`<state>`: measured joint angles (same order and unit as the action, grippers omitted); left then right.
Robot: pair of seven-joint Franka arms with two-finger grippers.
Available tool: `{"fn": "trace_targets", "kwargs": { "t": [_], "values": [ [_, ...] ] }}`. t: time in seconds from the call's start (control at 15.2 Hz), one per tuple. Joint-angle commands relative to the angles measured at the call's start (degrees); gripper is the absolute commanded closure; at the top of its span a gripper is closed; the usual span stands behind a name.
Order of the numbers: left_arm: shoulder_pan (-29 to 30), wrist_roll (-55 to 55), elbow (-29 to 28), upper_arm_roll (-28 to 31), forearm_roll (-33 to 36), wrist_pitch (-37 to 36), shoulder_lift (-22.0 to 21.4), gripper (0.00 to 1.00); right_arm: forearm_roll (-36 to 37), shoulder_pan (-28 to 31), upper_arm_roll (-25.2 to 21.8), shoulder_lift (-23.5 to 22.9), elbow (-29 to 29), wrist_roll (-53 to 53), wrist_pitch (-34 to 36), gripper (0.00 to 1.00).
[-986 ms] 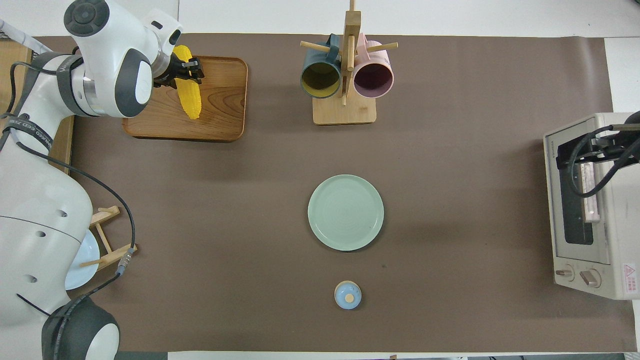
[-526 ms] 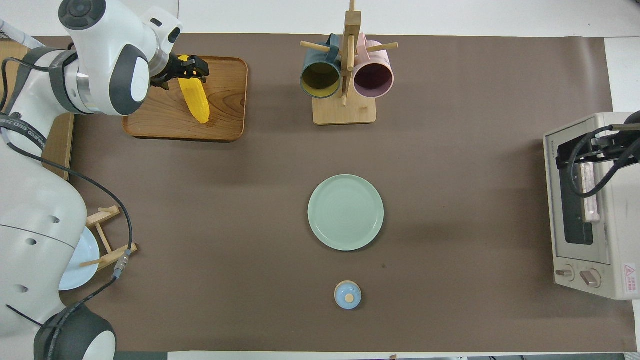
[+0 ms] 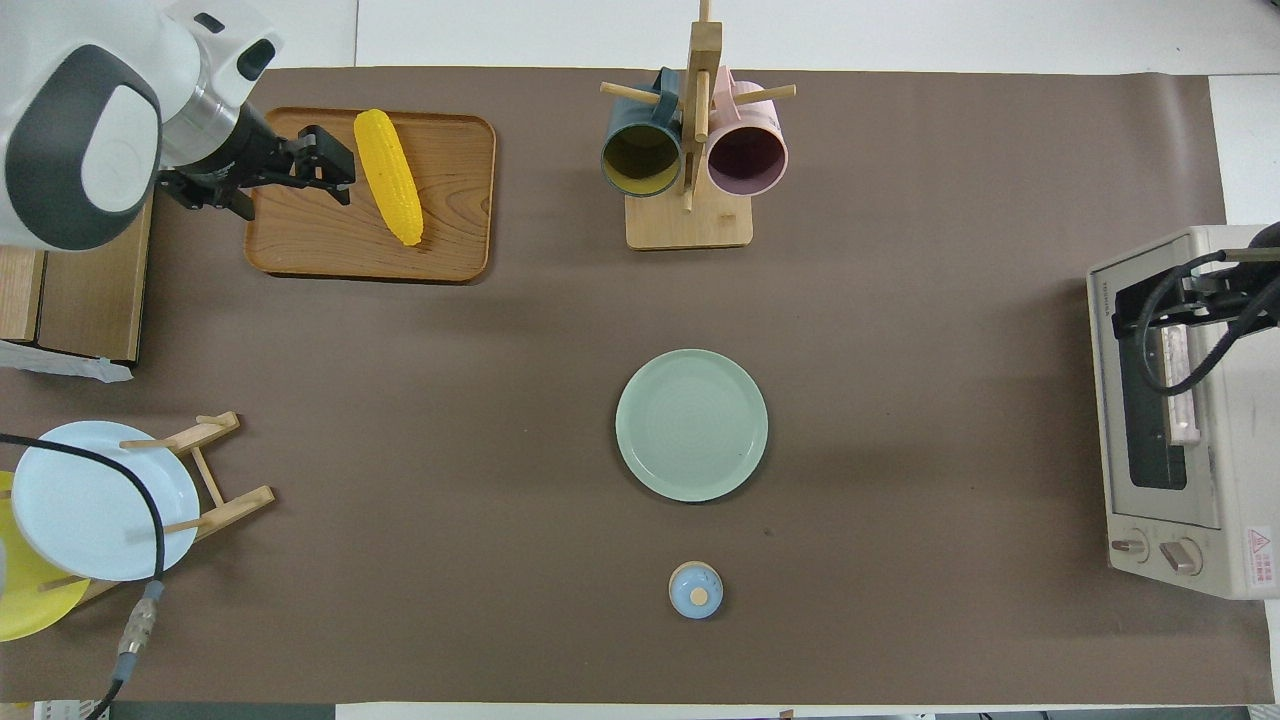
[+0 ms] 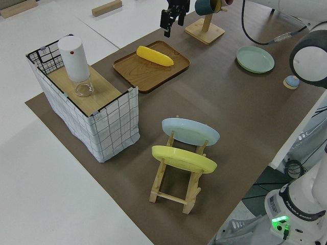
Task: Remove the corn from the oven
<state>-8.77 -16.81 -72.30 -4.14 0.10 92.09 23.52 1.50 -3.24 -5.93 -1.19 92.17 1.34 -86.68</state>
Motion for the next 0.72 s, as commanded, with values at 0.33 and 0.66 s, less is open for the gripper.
{"fn": "trace_targets", "kwargs": {
  "t": [0.33,0.66],
  "values": [
    [-0.9,-0.4,-16.4,0.0,1.4,-7.8,-20.4,0.00,-1.3,0.5,0.0,1.5,1.8,0.3,-0.7,0.00],
    [-0.8,-0.5,-20.2,-0.1,0.2,-7.8,-24.3,0.00,-1.3,0.5,0.0,1.5,1.8,0.3,-0.7,0.00]
  ]
}}
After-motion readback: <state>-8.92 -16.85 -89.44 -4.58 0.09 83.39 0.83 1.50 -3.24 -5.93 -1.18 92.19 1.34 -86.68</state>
